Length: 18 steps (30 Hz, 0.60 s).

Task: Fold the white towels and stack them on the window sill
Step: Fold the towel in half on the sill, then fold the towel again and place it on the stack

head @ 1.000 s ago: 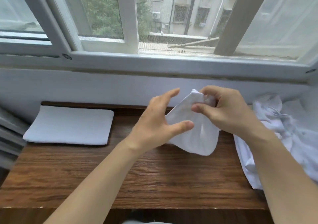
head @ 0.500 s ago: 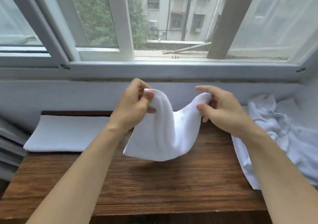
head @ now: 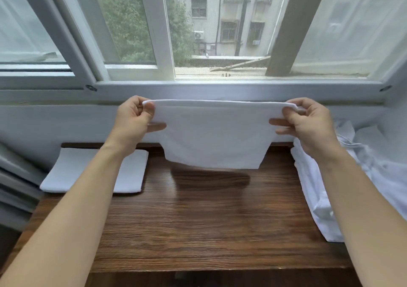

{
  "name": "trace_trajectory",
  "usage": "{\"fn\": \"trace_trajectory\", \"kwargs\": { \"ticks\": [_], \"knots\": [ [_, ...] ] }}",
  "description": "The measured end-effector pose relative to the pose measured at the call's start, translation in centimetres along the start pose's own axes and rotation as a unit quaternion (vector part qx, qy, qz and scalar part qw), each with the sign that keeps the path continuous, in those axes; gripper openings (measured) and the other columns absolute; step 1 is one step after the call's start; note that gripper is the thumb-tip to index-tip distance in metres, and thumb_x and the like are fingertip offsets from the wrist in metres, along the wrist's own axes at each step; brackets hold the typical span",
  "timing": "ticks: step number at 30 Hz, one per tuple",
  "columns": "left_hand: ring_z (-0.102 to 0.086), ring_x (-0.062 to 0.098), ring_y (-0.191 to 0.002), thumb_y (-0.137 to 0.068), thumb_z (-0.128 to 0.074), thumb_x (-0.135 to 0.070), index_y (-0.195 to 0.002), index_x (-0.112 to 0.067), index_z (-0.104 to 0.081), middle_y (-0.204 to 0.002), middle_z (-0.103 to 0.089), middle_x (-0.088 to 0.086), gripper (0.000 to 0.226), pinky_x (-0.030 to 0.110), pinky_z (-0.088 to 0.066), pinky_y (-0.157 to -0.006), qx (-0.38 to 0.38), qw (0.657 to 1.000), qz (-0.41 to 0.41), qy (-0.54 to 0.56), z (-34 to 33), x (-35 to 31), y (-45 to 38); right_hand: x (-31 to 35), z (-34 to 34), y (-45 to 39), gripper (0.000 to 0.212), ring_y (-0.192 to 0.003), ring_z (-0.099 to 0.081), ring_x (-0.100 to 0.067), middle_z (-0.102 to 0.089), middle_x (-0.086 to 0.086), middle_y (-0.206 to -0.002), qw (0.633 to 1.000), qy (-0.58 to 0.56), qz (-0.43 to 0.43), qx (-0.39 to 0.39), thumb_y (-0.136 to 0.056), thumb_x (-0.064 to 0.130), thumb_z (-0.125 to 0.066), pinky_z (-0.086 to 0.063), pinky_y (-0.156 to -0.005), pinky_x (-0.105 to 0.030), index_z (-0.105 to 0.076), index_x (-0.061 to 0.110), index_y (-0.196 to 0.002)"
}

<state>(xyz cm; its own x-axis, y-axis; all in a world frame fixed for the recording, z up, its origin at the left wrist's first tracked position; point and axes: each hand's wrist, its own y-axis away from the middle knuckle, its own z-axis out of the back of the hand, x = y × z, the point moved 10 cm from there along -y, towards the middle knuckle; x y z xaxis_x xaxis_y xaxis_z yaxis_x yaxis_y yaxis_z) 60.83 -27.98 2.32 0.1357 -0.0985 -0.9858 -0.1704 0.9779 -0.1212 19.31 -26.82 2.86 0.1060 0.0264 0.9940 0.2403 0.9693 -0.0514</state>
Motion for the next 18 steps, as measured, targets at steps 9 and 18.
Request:
{"fn": "trace_trajectory", "kwargs": {
  "ticks": [9,18],
  "knots": [
    [-0.068,0.009,-0.086,-0.099,-0.057,-0.030,-0.089,-0.014,-0.057,-0.077,-0.064,-0.008,0.018,0.034,-0.064,-0.081,-0.003,0.996,-0.080,0.031,1.1,-1.8,1.8,1.3,0.6,1.1,0.009,-0.082,-0.081,-0.029,-0.080,-0.005,-0.089,0.997,-0.043,0.052,0.027,-0.102,0.009,-0.064,-0.066,-0.074,-0.034,-0.072,0.014,-0.104],
    [-0.071,0.011,-0.076,-0.101,-0.058,-0.031,-0.097,-0.021,-0.065,-0.078,-0.073,-0.007,0.013,0.015,-0.054,-0.061,0.029,0.988,0.105,-0.113,2.1,10.6,15.4,-12.6,3.0,12.9,0.014,-0.049,-0.056,-0.013,-0.065,0.006,-0.063,0.982,0.129,-0.088,0.108,-0.102,0.010,-0.065,-0.044,-0.046,-0.030,-0.075,0.019,-0.097]
  ]
}}
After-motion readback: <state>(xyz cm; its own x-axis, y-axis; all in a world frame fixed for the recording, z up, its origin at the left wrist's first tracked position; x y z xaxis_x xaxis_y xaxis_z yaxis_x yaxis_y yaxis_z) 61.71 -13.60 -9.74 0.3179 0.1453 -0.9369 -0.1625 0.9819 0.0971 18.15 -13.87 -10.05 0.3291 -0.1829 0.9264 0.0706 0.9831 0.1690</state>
